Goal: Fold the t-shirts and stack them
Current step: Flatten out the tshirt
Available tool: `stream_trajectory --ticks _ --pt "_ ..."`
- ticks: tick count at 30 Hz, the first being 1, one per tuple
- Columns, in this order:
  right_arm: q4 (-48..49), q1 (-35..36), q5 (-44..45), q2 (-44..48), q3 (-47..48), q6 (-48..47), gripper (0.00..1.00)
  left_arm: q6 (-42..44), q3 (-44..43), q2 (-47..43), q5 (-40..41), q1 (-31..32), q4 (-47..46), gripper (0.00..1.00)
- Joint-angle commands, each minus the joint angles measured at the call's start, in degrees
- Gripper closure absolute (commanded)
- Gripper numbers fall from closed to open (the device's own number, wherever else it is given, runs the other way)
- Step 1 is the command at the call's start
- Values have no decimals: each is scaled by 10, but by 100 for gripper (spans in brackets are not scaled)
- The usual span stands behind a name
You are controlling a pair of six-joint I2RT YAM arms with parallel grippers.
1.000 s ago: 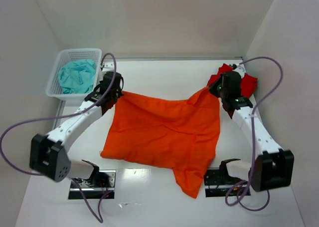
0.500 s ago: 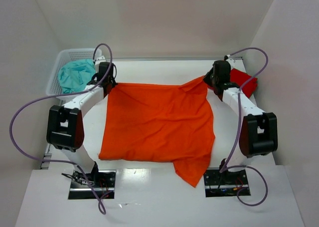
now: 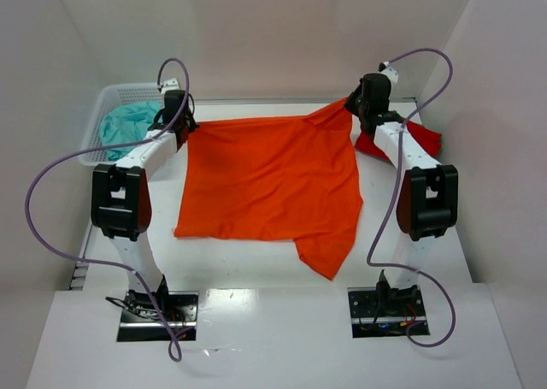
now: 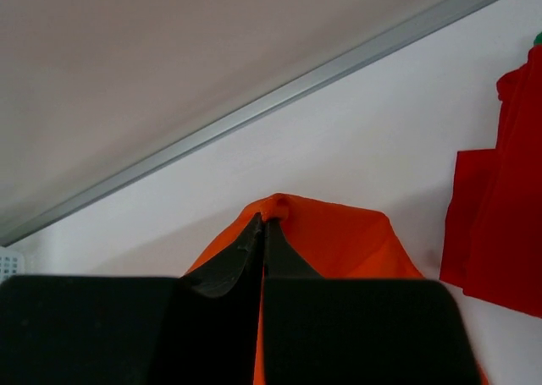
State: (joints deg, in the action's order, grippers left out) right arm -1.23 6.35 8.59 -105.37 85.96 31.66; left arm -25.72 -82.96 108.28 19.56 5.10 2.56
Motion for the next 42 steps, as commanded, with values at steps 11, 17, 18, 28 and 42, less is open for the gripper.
stream_trajectory --ticks 11,17,18,28,42 --pt "-42 -7 13 238 60 -46 100 31 -66 -229 -32 -5 40 100" --pt "-123 -7 -9 469 4 -38 100 24 14 -452 -81 -5 90 100" --pt "-133 -7 -18 500 -2 -31 100 19 26 -489 -88 -5 96 100" --pt "-274 -7 -49 680 118 -27 100 38 -27 -781 -49 18 238 100" --pt "-314 -7 6 660 130 -50 100 70 -91 -717 -15 44 245 100"
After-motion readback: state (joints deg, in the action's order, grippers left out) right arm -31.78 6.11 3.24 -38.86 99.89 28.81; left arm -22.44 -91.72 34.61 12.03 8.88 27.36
